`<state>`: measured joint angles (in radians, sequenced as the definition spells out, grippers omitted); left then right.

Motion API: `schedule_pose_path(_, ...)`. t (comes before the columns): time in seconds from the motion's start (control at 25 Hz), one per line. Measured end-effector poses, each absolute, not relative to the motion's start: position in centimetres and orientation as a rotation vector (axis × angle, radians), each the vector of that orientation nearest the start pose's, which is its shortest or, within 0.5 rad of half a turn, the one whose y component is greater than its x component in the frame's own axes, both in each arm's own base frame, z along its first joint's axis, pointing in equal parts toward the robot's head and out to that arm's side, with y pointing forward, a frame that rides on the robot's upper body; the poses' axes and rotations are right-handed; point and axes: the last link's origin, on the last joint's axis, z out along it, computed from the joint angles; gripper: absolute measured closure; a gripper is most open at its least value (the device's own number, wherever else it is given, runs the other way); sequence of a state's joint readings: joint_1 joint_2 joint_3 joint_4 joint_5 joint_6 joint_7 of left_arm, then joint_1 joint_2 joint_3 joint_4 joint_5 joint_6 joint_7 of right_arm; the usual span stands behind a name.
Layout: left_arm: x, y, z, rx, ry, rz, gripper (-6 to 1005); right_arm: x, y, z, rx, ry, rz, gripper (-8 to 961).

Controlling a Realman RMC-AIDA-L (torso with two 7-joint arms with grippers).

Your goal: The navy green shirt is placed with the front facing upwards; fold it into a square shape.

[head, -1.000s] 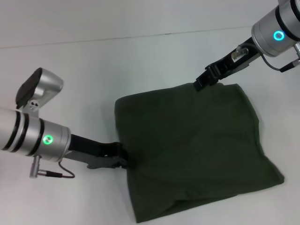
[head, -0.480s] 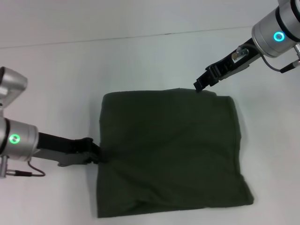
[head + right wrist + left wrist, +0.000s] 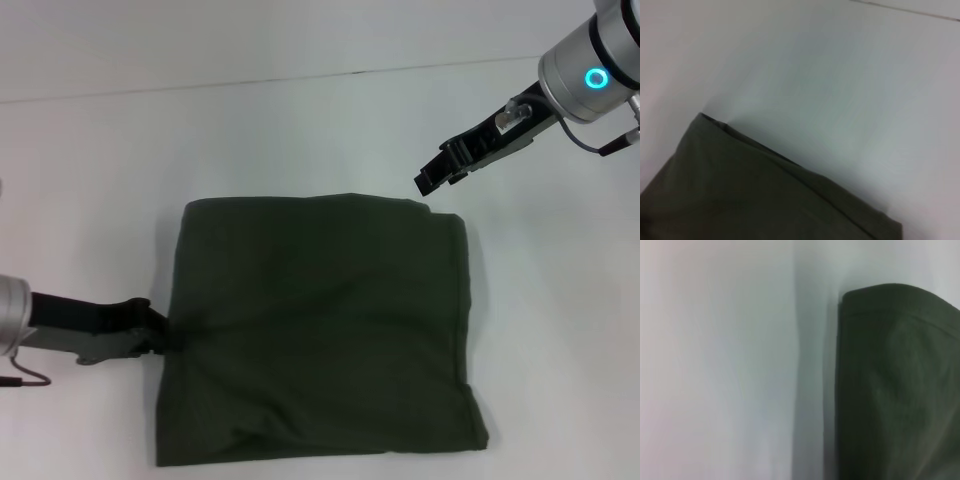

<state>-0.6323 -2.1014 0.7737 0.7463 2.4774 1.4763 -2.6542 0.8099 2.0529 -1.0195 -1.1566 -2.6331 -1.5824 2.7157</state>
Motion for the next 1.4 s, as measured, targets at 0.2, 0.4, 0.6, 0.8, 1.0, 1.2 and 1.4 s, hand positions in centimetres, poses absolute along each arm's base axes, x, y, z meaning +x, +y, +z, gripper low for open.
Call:
schedule_pose_path(0.2, -28.1, 33.6, -1.3, -2.139, -2.091, -0.109, 911, 16.9, 40.5, 4.2, -2.373, 1.331, -0.222, 514)
schedule_pose_path(0.4, -28.8, 33.2, -0.5, -2.106, -2.1, -0.115, 910, 16.9, 40.5, 4.2, -2.372, 1.331, -0.222, 514)
schedule_pose_path(0.6, -29.5, 32.9, -0.1, -2.081, -2.112, -0.113, 903, 16.9, 40.5, 4.3, -2.37, 1.332, -0.221, 513)
schedule_pose_path(0.8, -29.2, 32.6, 0.5, -2.133, -2.133, -0.184, 892, 16.9, 40.5, 4.3, -2.372, 1.33, -0.221, 513)
schedule_pose_path(1.0, -28.9, 32.2, 0.8, -2.171, -2.136, -0.242, 881, 17.0, 40.5, 4.2, -2.371, 1.334, -0.22, 512)
schedule_pose_path(1.2, -29.0, 32.0, 1.0, -2.183, -2.138, -0.219, 707, 17.0, 40.6, 4.3, -2.371, 1.333, -0.219, 512)
schedule_pose_path(1.4, -29.9, 31.8, 2.2, -2.139, -2.118, -0.187, 525, 16.9, 40.6, 4.3, -2.372, 1.331, -0.219, 512)
